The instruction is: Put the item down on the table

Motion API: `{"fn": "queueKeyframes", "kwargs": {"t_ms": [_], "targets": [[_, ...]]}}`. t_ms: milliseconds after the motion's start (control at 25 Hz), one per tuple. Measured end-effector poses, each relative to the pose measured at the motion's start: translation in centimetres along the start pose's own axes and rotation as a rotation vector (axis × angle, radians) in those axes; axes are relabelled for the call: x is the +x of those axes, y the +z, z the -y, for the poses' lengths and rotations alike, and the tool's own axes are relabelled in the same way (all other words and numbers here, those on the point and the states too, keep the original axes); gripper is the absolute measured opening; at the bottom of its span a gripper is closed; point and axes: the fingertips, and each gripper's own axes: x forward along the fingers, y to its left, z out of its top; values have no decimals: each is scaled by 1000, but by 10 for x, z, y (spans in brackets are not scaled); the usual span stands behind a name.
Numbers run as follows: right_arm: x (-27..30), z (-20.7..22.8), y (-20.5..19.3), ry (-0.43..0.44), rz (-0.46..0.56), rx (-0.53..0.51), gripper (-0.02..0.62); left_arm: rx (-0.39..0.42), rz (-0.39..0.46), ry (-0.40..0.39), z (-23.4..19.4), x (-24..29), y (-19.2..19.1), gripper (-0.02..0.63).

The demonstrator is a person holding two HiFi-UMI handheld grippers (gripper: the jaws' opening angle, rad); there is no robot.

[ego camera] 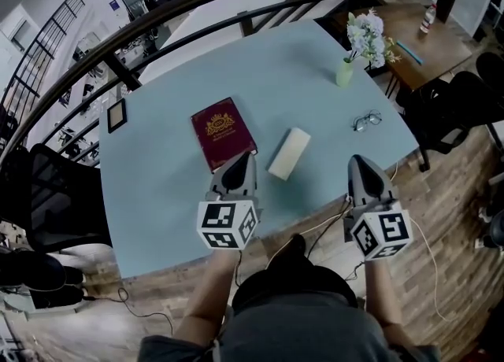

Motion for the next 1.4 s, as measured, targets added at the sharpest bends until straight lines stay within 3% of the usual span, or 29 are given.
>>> {"fn": "queueKeyframes", "kwargs": {"t_ms": [1400], "targets": [[16, -24, 2, 94, -7, -61, 2, -31, 19, 95, -25, -28, -2, 6]]}}
